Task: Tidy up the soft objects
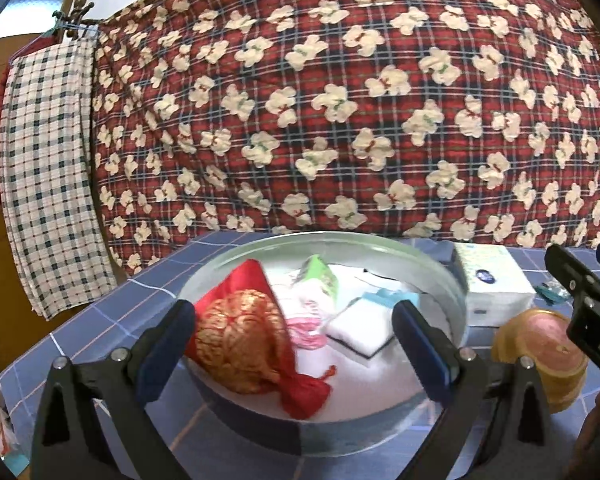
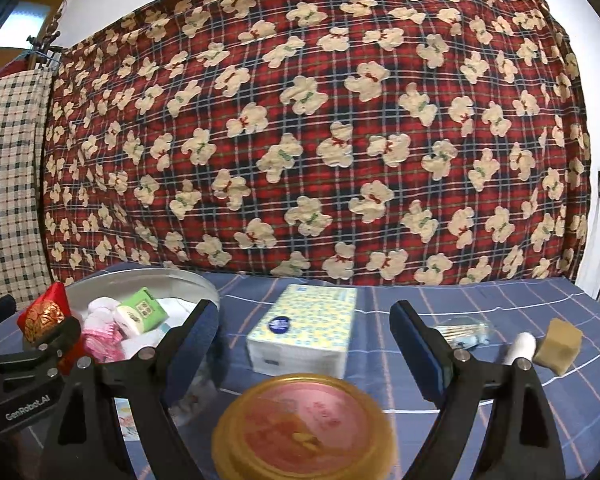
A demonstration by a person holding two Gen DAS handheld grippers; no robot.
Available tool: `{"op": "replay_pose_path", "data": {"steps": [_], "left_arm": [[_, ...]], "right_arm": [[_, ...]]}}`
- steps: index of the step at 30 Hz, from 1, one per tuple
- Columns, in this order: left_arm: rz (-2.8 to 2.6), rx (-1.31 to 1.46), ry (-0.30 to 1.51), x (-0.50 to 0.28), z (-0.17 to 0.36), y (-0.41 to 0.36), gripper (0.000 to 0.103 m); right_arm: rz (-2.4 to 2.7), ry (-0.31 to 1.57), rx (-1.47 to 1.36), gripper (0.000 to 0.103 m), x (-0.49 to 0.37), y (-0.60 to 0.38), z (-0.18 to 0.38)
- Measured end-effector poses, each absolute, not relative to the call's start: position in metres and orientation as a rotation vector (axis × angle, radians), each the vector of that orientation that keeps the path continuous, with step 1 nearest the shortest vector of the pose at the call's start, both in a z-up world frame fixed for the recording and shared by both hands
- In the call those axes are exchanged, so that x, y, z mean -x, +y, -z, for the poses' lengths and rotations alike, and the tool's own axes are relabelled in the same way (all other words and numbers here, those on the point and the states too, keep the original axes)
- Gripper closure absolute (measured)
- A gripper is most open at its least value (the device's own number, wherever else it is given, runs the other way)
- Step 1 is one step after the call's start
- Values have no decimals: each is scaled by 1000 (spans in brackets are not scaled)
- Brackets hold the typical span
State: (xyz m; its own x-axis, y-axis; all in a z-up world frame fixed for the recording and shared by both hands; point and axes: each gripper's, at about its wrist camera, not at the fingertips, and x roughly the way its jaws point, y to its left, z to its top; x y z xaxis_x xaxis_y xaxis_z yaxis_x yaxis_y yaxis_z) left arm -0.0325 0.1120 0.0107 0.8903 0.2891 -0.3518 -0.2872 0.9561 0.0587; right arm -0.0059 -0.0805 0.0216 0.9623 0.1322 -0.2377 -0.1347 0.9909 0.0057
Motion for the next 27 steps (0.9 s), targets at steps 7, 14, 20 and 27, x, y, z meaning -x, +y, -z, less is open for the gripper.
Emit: {"op": "replay_pose_path", "data": {"steps": [7,14,20,27], "left_arm": [[-257,-30,368,33,-11,90,3],[-222,-44,360,35,-12,71,3],[-183,-59,361,36,-12,53,3],[-144,-95,355,36,-13,28,3]], "right_arm": [[-93,224,20,14,10,-104,-23],[-53,212,30,14,14,-126,-25],[-12,216,25,14,15,-148,-25],[48,207,21,14,18,-176,-26]]}}
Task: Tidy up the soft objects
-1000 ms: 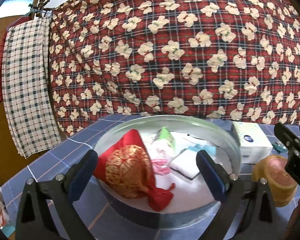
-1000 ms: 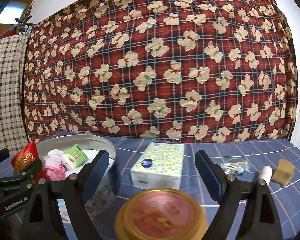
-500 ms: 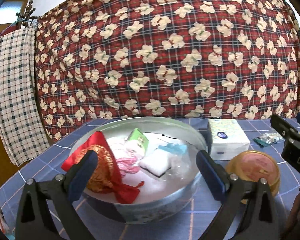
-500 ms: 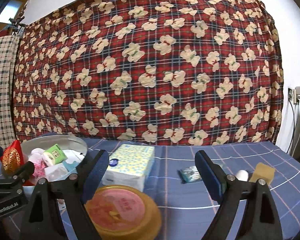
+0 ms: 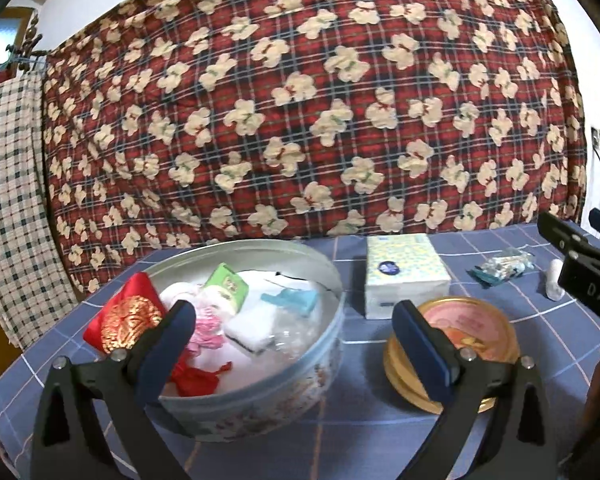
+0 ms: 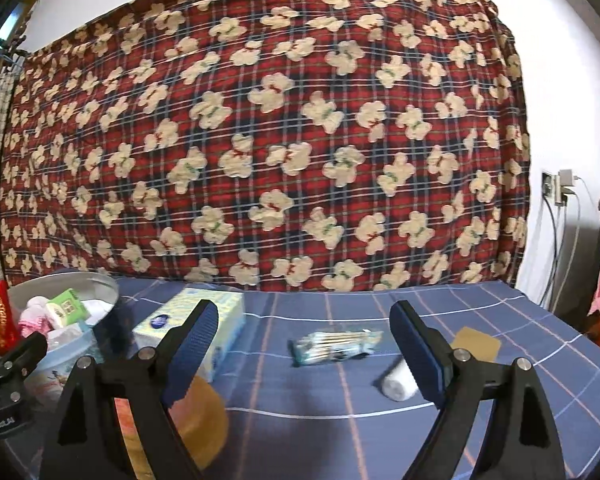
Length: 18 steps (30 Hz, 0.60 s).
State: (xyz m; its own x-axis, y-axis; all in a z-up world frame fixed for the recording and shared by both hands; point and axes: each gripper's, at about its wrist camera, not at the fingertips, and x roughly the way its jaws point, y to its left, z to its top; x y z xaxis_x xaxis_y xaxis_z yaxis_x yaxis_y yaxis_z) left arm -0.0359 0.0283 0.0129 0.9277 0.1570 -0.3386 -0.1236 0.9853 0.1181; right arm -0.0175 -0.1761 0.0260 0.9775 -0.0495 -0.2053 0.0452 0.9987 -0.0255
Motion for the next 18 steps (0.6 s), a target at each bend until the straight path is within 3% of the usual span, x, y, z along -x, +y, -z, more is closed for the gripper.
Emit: {"op": "replay_pose_path", "data": {"steps": [18], "left_arm": [[-15,-161,325,40,-15,-34,3]], "right_arm": [[245,224,-12,14,24,-268,-27]]}}
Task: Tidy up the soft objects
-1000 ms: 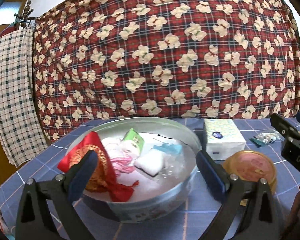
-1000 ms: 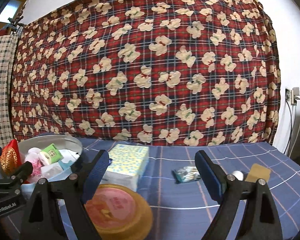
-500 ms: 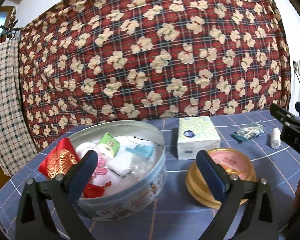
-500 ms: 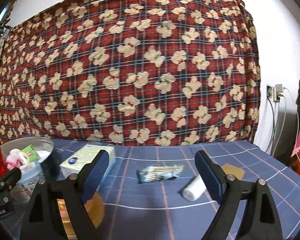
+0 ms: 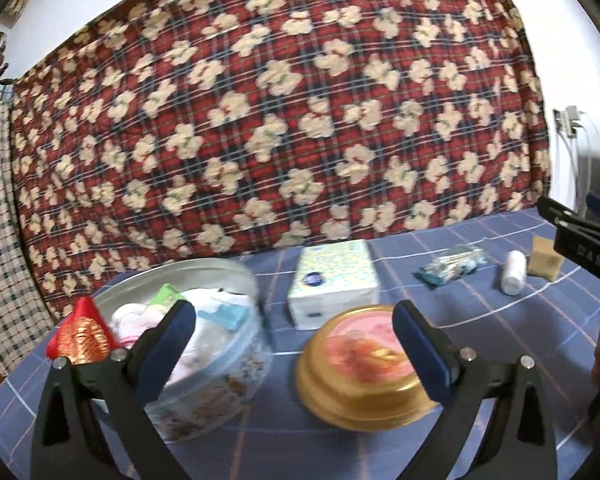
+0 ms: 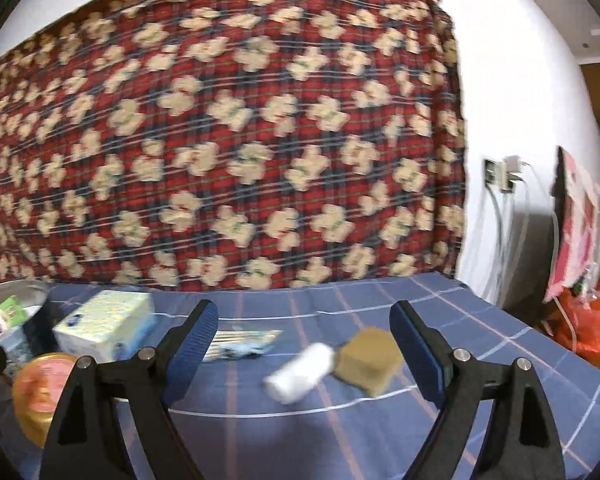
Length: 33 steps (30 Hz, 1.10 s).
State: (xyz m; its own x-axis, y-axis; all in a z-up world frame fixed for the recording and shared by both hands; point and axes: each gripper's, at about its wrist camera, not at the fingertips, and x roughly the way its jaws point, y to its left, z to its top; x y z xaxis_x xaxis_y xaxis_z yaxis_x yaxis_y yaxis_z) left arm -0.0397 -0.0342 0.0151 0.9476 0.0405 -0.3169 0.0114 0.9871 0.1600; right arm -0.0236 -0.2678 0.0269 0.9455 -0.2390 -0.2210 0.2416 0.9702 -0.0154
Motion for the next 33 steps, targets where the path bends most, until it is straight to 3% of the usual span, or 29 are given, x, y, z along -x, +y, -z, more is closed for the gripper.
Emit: {"op": "replay_pose_path", "data": {"steps": [23,33], "left_arm": [[374,-201,485,14,-2,-173,3],[403,-183,535,10,2,-180,3]], "right_arm": [[438,444,-223,14,-1,-395,-8],[375,486,-317,14,-4,-410,1]]}}
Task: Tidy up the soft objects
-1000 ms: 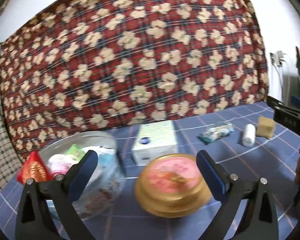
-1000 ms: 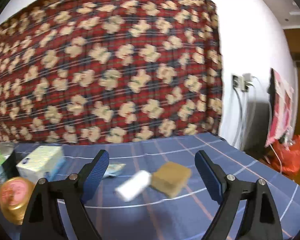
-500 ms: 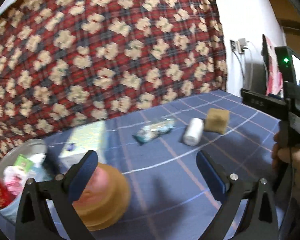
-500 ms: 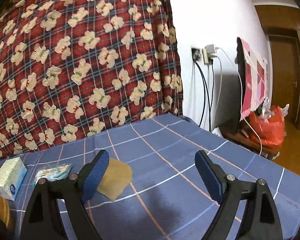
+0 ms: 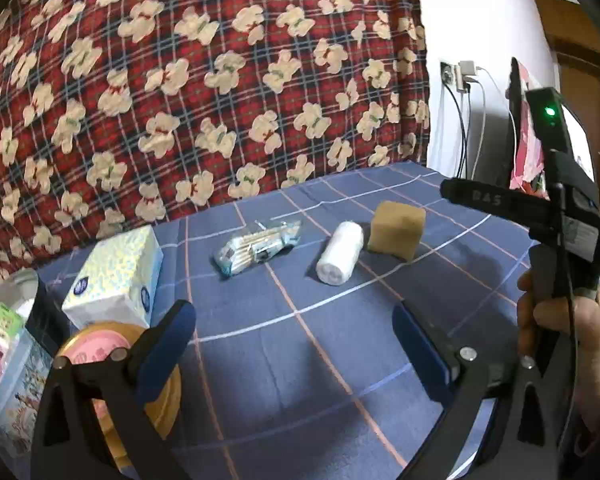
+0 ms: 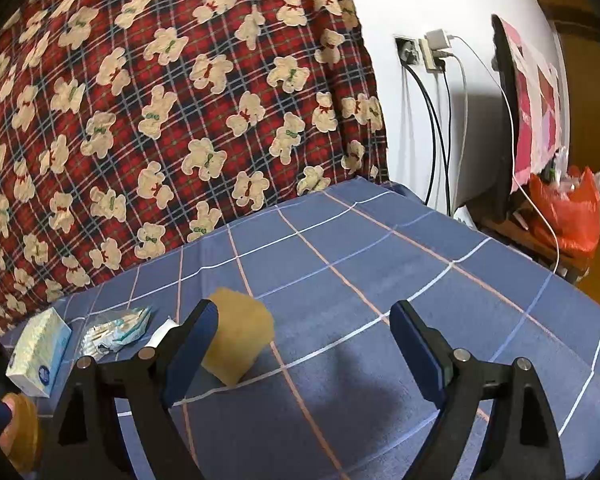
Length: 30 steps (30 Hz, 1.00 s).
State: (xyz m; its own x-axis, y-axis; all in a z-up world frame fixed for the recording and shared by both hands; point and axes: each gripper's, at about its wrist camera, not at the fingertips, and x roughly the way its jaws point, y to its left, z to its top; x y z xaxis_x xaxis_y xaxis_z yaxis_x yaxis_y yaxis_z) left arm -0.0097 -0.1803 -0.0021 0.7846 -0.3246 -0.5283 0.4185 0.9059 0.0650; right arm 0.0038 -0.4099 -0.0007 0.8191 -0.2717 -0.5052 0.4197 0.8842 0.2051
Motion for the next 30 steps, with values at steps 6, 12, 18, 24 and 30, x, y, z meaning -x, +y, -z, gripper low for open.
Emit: {"op": "replay_pose_path", "data": {"steps": [6,12,18,24,30], "left_arm": [[417,-170,557,11,4,-178,3],[441,-200,565,15,6,-185,3],[478,-286,533,32,7,-203,3],[489,-364,482,45,7,-215,3],[499,-376,470,49,7,-216,1]], "right_arm": [[462,412,-342,14,17,-429,-6],[576,367,-389,14,32,-457,-8],[566,364,-400,14,34,-457,-8],[533,376,-362,14,29,-448,-7],[539,376,-364,14,28,-448,-7]]}}
